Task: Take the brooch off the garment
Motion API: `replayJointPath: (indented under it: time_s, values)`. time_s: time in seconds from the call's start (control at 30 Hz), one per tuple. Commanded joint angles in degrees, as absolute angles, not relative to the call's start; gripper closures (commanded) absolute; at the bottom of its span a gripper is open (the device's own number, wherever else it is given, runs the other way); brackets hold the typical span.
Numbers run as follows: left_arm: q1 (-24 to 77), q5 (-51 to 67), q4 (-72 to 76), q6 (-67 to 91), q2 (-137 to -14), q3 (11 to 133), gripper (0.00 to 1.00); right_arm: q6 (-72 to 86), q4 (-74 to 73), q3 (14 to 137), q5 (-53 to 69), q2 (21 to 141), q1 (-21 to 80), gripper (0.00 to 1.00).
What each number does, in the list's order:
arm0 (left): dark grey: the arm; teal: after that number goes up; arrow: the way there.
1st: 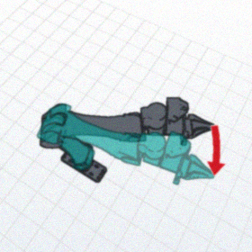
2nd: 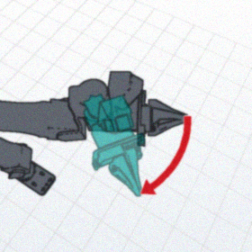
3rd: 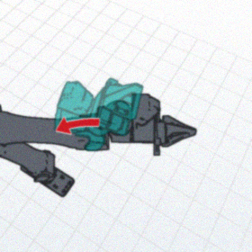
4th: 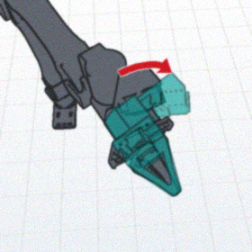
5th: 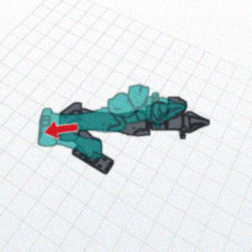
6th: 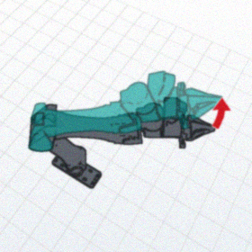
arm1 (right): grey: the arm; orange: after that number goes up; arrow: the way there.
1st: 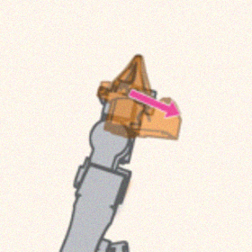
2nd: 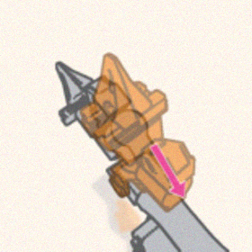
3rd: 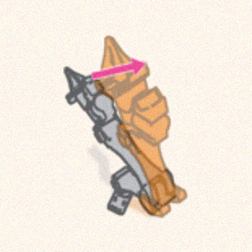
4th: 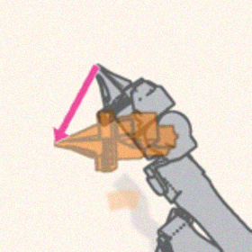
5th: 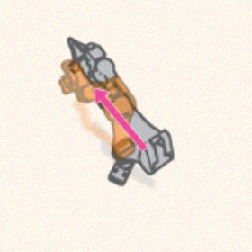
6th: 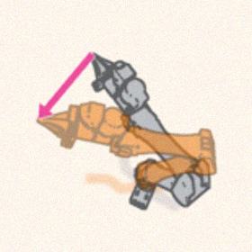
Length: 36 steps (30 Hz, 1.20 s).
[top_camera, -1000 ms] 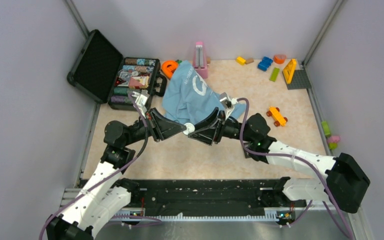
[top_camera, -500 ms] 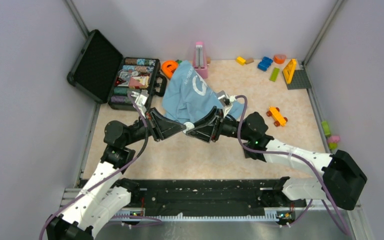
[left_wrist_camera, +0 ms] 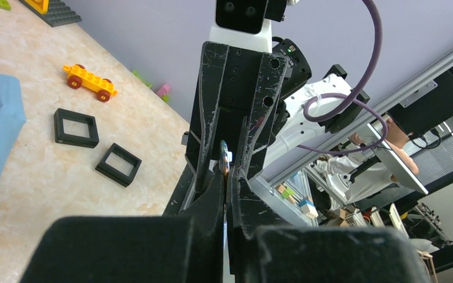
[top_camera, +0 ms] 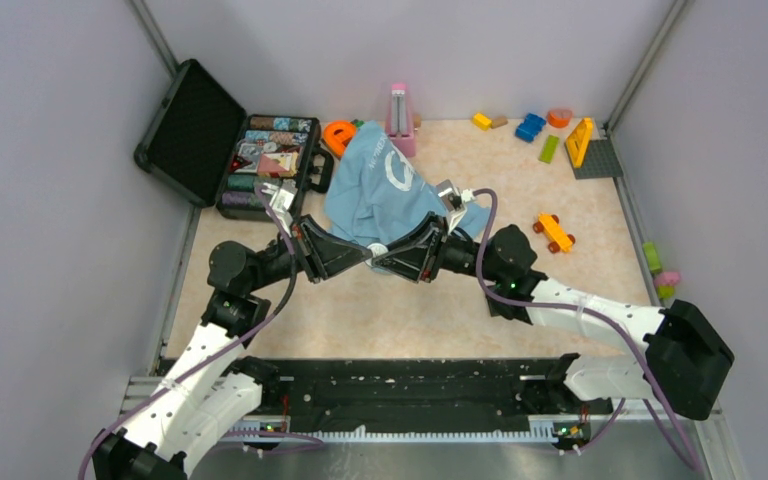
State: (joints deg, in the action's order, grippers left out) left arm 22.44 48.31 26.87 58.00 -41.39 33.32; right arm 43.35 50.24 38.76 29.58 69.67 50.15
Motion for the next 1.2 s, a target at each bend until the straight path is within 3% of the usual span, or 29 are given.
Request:
replayJointPath:
  time_s: [0.0, 0.77, 1.17]
  values:
    - [22.7, 50.1, 28.8, 57.1, -40.0, 33.8, 1.0, 43.8, 53.0, 40.2, 25.9, 69.2, 50.5, 0.75]
    - [22.8, 50.1, 29.7, 55.2, -38.0, 32.9, 1.0, 47.4, 54.1, 38.4, 21.2, 69.1, 50.5, 0.93]
    - [22.8, 49.7, 29.8, 53.8, -36.8, 32.4, 1.0, 47.4, 50.6, 37.8, 15.9, 68.6, 50.5, 0.93]
